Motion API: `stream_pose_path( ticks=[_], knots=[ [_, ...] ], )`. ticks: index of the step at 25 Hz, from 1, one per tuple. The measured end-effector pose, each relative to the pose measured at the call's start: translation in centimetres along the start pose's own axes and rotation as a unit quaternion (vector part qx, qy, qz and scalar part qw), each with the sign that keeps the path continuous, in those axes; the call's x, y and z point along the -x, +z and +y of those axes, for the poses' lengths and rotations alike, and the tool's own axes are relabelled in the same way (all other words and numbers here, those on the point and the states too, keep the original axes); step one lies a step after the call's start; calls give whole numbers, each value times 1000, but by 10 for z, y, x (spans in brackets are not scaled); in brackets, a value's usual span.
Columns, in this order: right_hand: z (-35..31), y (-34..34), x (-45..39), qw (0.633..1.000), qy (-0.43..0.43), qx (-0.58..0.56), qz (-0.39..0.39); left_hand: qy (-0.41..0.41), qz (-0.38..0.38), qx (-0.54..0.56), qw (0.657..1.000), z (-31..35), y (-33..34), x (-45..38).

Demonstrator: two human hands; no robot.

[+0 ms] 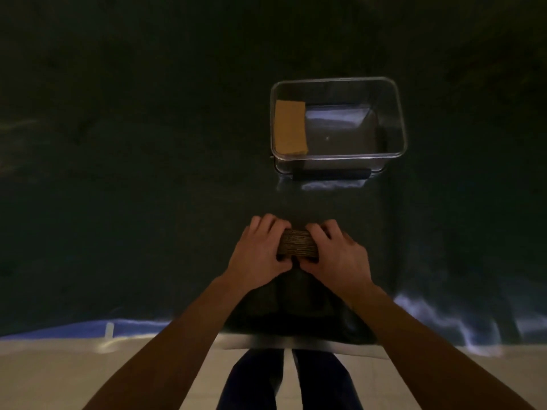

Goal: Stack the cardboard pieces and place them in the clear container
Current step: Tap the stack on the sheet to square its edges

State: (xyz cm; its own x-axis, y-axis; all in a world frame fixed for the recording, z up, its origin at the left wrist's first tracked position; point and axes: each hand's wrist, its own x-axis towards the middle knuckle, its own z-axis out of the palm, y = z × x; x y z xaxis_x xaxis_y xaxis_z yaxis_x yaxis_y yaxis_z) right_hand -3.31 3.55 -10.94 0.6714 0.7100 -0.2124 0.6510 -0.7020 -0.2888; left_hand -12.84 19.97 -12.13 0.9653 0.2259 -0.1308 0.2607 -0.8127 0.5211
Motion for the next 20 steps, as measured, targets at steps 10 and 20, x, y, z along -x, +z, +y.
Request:
stream_pose_path(
  ticks=[10, 20],
  knots=[
    [6, 3, -8, 999, -26, 19, 21, -241, 352, 535, 729, -42, -12, 42],
    [3, 0, -2, 999, -1, 26, 39, -259, 138, 628, 720, 17, 13, 25]
  ],
)
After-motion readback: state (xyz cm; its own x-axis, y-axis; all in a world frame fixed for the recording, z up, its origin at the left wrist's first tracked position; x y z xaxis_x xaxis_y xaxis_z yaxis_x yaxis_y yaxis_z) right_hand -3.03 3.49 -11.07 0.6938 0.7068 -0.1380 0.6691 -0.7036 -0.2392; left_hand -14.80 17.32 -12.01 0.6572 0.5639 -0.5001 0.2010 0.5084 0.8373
